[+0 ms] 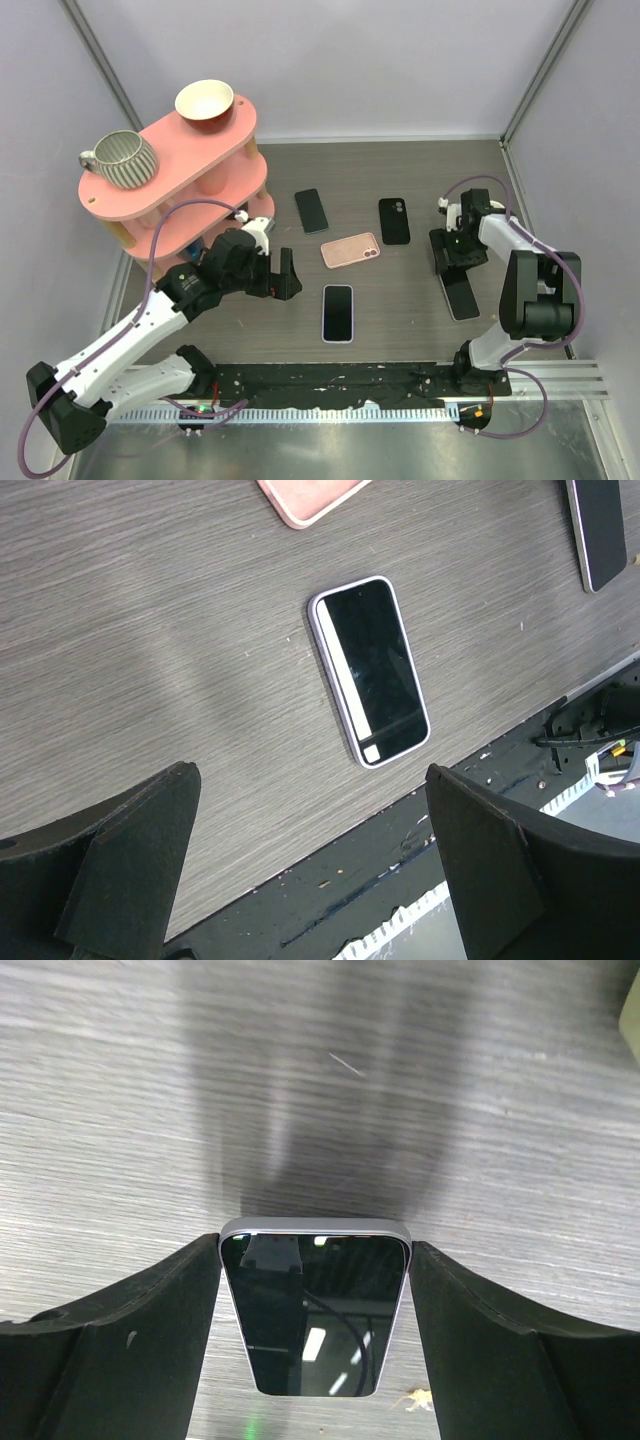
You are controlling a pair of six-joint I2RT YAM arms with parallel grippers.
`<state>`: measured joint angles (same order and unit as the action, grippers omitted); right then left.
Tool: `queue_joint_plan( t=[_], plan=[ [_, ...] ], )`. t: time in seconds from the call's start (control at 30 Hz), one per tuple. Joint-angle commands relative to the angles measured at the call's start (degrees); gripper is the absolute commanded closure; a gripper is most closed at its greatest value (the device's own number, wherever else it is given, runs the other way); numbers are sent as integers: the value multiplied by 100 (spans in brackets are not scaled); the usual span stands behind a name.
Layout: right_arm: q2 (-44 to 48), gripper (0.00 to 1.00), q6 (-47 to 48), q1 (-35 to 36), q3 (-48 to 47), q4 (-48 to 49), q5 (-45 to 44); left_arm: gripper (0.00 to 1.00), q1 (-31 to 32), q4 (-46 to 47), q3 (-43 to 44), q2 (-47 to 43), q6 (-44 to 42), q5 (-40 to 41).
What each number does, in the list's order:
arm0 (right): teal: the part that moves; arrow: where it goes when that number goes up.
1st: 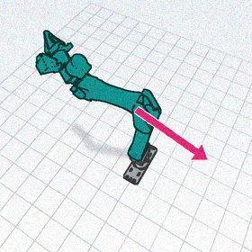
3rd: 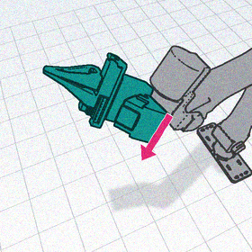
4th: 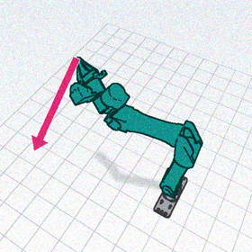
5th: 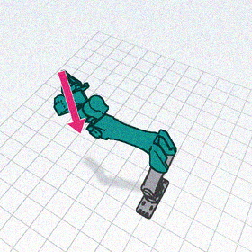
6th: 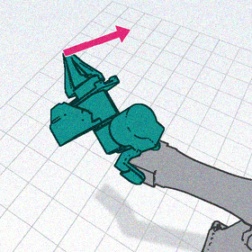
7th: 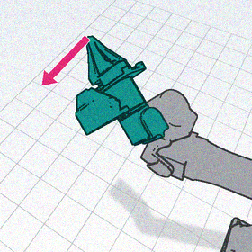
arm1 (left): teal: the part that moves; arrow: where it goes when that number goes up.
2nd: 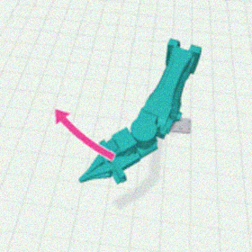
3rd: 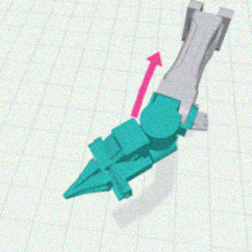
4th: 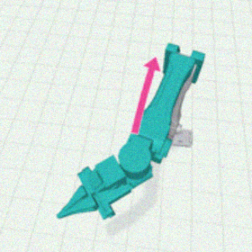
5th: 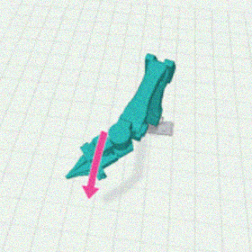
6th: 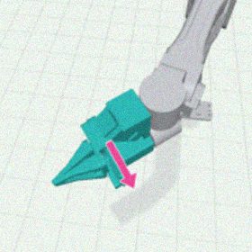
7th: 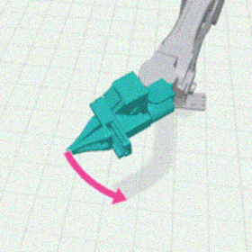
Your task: Put the phone into the phone case
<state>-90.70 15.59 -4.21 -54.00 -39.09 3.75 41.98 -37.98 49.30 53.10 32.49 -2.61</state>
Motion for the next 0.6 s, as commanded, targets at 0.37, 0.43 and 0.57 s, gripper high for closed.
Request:
queue_joint_plan(
  t=[0.37, 0.43, 0.57],
  plan=[
    [-448, 47, -2016, 1026, -1411, 156, 935, 2, 4, 334, -34, -423, -94, 217],
    [-501, 47, -2165, 1167, -1386, 217, 873, 5, 12, 344, -8, -388, -164, 367],
    [-520, 52, -2411, 1238, -1201, 375, 637, 12, 12, 308, 238, -3, -811, 306]
  ],
)
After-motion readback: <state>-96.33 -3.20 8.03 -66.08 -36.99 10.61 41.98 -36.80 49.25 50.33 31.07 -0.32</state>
